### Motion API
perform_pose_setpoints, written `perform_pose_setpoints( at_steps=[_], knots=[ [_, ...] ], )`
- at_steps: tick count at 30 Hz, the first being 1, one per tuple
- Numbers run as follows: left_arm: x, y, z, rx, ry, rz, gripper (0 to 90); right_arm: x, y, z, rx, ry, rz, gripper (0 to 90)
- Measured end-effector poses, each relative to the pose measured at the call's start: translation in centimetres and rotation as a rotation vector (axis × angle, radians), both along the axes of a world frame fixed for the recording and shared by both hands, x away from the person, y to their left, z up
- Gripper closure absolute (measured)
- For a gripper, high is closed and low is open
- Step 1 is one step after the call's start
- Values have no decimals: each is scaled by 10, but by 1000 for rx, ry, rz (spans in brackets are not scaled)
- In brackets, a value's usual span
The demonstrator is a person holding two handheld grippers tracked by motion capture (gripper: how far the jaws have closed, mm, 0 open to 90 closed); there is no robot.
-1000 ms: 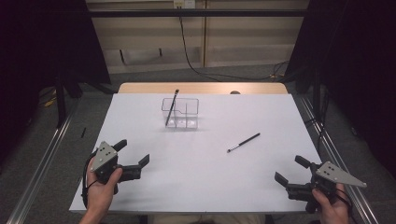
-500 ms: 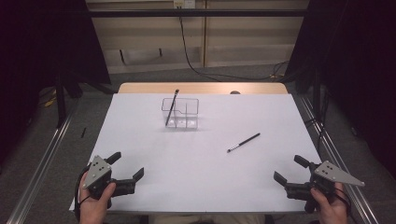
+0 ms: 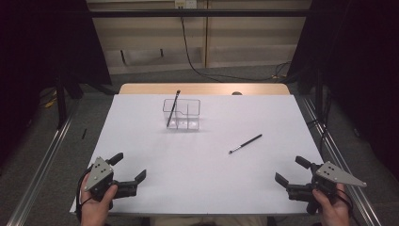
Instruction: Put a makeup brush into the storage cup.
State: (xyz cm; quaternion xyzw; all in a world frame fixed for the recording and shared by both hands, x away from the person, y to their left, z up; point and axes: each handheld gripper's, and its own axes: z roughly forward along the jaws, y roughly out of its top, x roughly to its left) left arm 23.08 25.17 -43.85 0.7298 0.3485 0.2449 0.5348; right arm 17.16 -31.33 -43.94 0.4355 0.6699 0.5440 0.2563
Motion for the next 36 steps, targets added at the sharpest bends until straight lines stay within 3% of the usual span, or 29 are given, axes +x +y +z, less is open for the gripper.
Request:
perform_pose_setpoints(
  at_steps=[7,13,21,27,36],
  knots=[
    [-1,3,2,-18,-8,14,18,6,1,7,11,-35,11,0],
    [-1,3,3,-24,-15,25,20,13,5,10,12,-30,21,0],
    [2,8,3,-35,-13,38,20,31,7,25,-8,-66,32,0],
    [1,11,3,-53,-16,49,21,39,3,32,10,-76,29,0],
    [4,14,2,-48,-13,65,21,69,14,45,21,-103,65,0]
  ],
)
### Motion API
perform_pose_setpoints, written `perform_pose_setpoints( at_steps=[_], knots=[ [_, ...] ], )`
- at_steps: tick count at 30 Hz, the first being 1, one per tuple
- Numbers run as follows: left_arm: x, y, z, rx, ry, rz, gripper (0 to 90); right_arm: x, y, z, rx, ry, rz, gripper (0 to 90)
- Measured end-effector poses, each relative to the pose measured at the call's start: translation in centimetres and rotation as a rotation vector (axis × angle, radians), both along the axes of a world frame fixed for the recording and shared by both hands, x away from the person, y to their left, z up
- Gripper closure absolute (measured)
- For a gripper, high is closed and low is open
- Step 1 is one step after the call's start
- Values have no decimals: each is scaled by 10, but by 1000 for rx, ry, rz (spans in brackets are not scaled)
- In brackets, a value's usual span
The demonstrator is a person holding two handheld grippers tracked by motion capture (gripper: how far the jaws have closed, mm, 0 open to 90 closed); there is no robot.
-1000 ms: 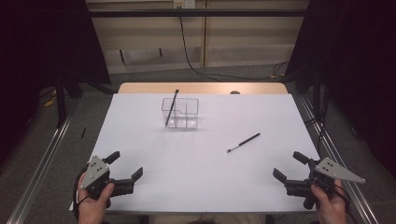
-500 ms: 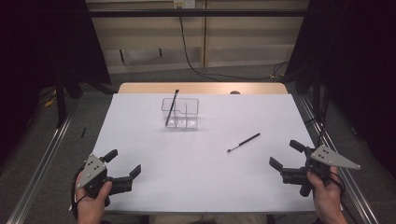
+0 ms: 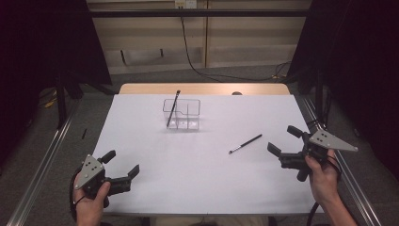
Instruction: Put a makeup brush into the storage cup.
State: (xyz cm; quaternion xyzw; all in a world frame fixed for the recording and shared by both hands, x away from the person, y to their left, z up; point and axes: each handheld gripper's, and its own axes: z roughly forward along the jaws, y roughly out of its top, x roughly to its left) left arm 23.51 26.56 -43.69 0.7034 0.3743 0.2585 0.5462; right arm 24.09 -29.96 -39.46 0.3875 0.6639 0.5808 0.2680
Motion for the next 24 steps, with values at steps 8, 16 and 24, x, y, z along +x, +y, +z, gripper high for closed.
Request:
perform_pose_setpoints(
  at_steps=[8,16,24],
  knots=[
    [0,-1,0,9,0,-7,21,27,16,0,-26,35,59,0],
    [2,1,0,8,3,2,21,39,25,-1,-40,48,55,0],
    [4,0,0,18,4,-4,21,59,26,11,-97,75,102,0]
  ],
)
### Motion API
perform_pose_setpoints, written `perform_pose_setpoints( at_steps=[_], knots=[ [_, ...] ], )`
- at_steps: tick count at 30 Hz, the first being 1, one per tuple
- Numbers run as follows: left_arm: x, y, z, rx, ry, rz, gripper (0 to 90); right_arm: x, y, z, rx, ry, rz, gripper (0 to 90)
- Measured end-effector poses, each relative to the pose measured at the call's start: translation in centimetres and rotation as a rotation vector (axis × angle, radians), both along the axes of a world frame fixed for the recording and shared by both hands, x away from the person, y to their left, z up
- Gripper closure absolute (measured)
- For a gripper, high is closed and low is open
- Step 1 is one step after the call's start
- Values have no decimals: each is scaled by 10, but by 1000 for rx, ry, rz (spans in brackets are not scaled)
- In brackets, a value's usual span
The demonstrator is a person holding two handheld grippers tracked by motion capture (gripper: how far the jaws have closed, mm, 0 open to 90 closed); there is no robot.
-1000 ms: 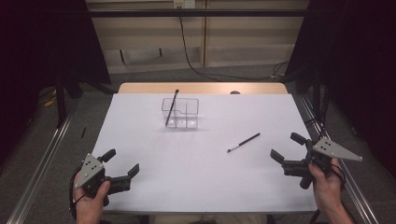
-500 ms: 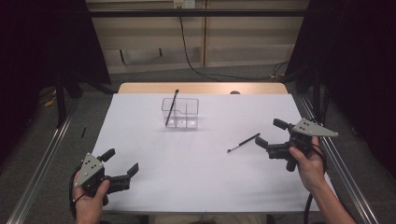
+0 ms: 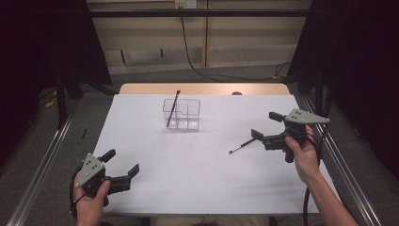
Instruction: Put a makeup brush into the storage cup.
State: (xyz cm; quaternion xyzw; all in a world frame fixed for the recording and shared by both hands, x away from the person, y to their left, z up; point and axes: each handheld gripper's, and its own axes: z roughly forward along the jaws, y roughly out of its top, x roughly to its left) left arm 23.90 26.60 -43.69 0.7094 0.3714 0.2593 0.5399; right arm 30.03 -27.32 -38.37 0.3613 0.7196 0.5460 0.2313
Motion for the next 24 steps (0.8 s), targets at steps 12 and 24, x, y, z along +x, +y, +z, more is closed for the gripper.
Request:
perform_pose_setpoints(
  at_steps=[12,24],
  knots=[
    [1,2,1,-7,-4,0,21,29,8,2,32,-10,6,4],
    [1,1,0,-38,4,-4,19,49,2,6,-112,162,63,18]
  ],
)
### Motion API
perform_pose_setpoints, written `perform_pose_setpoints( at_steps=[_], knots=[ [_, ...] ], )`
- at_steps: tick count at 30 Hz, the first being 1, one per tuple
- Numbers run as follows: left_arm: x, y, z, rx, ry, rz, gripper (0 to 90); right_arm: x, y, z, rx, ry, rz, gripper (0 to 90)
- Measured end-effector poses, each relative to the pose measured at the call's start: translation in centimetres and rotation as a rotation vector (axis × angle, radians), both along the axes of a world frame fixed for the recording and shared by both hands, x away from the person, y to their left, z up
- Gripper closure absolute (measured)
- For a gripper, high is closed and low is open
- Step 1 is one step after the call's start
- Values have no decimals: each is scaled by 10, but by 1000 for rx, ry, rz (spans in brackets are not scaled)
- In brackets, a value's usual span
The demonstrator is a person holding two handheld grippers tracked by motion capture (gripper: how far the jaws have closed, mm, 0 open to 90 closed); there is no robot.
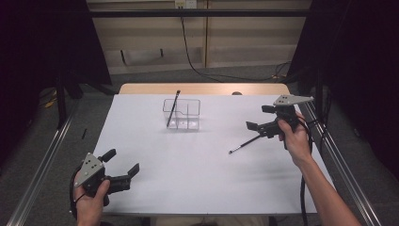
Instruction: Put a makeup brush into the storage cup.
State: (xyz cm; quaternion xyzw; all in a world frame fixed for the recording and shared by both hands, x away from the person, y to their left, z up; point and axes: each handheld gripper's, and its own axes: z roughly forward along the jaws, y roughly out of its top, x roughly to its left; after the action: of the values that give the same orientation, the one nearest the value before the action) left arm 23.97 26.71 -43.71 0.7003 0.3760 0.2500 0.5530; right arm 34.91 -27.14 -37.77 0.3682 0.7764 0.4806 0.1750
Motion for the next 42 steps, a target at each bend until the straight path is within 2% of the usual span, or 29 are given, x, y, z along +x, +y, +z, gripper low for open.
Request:
perform_pose_setpoints(
  at_steps=[3,7,13,19,24,29,32,36,42],
  knots=[
    [0,0,0,-1,-7,-1,18,2,-3,2,-31,40,18,18],
    [0,0,1,1,-12,-4,18,4,-4,2,-98,111,61,19],
    [-1,0,2,9,-21,-9,16,5,-2,3,-174,228,152,21],
    [-1,0,2,13,-19,-5,17,7,3,1,-293,301,191,31],
    [-1,1,1,17,-16,-2,17,9,4,-6,-351,367,215,33],
    [-2,0,2,12,-18,-8,18,12,3,-15,-388,412,229,41],
    [-2,-1,2,15,-17,-18,17,12,5,-19,-410,408,211,53],
    [-2,-2,2,13,-17,-21,17,15,9,-22,-428,408,246,47],
    [-3,-1,2,11,-16,-17,17,21,10,-29,-496,413,258,79]
  ],
)
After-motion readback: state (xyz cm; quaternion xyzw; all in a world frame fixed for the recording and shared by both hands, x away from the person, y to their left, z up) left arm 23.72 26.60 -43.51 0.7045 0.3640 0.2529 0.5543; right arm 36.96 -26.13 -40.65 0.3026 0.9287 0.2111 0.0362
